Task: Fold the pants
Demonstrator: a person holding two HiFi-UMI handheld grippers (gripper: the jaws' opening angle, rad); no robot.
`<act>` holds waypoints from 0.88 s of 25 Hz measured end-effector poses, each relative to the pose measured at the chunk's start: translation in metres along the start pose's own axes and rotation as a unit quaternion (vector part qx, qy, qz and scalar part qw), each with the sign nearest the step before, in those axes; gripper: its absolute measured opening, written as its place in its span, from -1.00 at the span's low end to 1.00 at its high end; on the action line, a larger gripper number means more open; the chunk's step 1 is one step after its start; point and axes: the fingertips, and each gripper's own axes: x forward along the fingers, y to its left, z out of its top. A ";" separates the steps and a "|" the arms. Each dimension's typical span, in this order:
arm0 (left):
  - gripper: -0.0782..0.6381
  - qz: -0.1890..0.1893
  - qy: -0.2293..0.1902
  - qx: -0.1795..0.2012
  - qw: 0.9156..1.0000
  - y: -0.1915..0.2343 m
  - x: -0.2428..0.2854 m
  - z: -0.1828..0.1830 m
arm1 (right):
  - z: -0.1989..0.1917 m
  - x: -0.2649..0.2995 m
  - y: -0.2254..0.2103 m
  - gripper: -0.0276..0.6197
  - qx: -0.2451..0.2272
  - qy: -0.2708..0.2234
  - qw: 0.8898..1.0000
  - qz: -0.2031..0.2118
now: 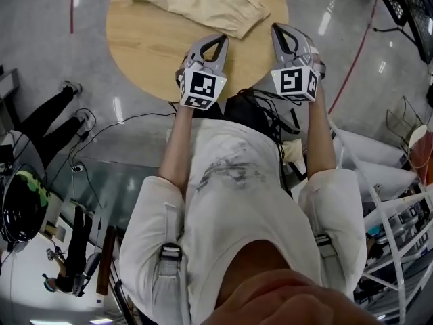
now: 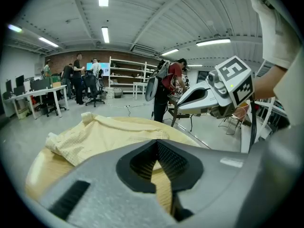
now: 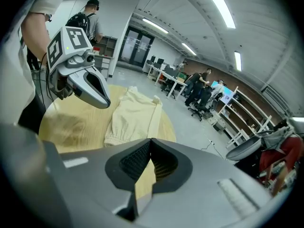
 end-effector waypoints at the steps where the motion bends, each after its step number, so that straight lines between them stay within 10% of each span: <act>1: -0.76 0.001 0.003 -0.004 1.000 0.003 0.003 -0.002 | 0.000 0.007 -0.001 -0.88 -0.005 0.003 1.000 0.006; 22: -0.47 -0.007 0.057 -0.036 0.998 0.003 0.053 -0.043 | -0.039 0.076 0.014 -0.69 -0.037 0.038 0.994 0.097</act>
